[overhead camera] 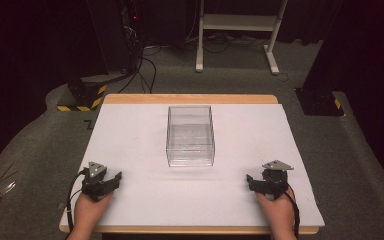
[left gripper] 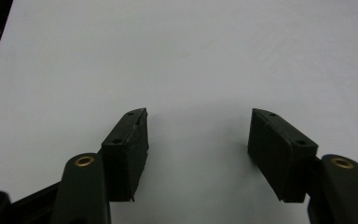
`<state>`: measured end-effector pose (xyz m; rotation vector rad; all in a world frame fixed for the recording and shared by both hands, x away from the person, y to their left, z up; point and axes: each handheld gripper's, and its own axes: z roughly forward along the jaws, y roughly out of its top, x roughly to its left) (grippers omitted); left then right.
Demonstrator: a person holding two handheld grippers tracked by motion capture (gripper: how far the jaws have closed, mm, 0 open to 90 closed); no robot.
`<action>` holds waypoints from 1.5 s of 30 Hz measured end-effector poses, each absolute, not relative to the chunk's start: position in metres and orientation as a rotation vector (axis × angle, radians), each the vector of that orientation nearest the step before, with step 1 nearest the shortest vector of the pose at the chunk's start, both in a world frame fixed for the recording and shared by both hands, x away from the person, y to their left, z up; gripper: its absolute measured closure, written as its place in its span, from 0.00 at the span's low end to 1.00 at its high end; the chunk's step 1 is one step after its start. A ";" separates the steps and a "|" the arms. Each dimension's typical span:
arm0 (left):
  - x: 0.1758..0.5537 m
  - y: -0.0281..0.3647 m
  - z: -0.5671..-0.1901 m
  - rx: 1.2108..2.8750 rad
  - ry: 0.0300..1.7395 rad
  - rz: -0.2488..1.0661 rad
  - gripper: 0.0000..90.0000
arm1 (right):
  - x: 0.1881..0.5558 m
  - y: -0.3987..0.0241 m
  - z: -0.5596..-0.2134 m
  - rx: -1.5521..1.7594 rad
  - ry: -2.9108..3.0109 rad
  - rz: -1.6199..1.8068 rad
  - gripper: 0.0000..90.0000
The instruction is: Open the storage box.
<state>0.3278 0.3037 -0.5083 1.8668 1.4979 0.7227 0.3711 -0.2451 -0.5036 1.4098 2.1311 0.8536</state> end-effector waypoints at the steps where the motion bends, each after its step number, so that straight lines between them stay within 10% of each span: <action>1: 0.328 0.304 -0.508 1.867 1.498 0.723 0.42 | 0.371 -0.245 -0.504 1.410 2.131 0.854 0.14; 27: 0.328 0.305 -0.508 1.864 1.501 0.709 0.42 | 0.367 -0.243 -0.500 1.376 2.133 0.873 0.18; 45: 0.329 0.305 -0.508 1.863 1.500 0.701 0.42 | 0.333 -0.202 -0.488 1.187 2.142 1.075 0.46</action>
